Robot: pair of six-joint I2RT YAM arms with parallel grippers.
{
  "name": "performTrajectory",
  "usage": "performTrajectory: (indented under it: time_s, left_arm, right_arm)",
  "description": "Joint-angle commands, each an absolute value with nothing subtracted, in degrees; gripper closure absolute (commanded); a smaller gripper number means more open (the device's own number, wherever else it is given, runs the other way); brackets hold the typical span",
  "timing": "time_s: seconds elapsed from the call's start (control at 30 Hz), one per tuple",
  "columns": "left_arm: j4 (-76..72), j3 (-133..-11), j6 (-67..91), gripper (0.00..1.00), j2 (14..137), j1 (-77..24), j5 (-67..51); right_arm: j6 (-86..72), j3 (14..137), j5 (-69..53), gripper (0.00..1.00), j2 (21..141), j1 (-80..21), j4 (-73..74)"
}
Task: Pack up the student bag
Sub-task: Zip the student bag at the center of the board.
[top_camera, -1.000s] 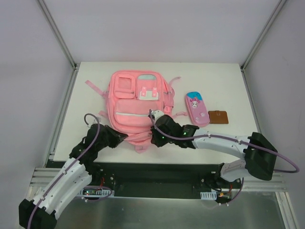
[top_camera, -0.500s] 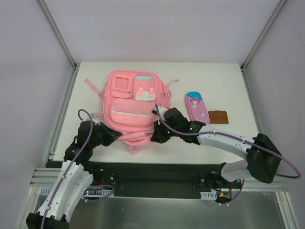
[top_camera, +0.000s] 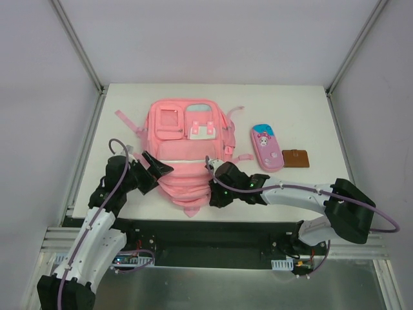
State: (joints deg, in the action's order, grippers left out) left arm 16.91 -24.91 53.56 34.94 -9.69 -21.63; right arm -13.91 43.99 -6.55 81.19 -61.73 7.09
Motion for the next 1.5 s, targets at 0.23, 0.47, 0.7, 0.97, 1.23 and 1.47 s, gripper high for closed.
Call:
performTrajectory:
  time_s: [0.23, 0.47, 0.7, 0.97, 1.23, 1.47]
  left_arm:
    - [28.0, -22.2, 67.6, 0.01, 22.2, -25.2, -14.8]
    - [31.4, -20.7, 69.1, 0.01, 21.8, -25.6, -16.0]
    - [17.8, -19.8, 72.6, 0.04, 33.6, -31.8, -13.6]
    - [5.7, -18.0, 77.6, 0.65, 41.0, -35.8, -7.5]
    - [14.7, -14.1, 74.0, 1.00, 30.0, -21.9, -10.2]
    - [26.7, -18.5, 62.5, 1.00, 22.8, -5.4, -17.6]
  right_arm:
    - [-18.5, 46.5, 2.4, 0.99, 81.4, -62.1, 8.2]
    - [-18.8, 45.7, 2.6, 0.99, 79.7, -62.0, 7.3]
    - [-18.3, 44.6, 1.9, 0.99, 77.7, -62.2, 6.9]
    - [-18.2, 44.1, 2.6, 0.99, 75.1, -62.8, 8.2]
    - [-16.6, 41.6, 2.7, 0.99, 73.3, -61.4, 10.3]
    - [-13.6, 41.6, 0.5, 1.00, 74.0, -55.6, 11.1]
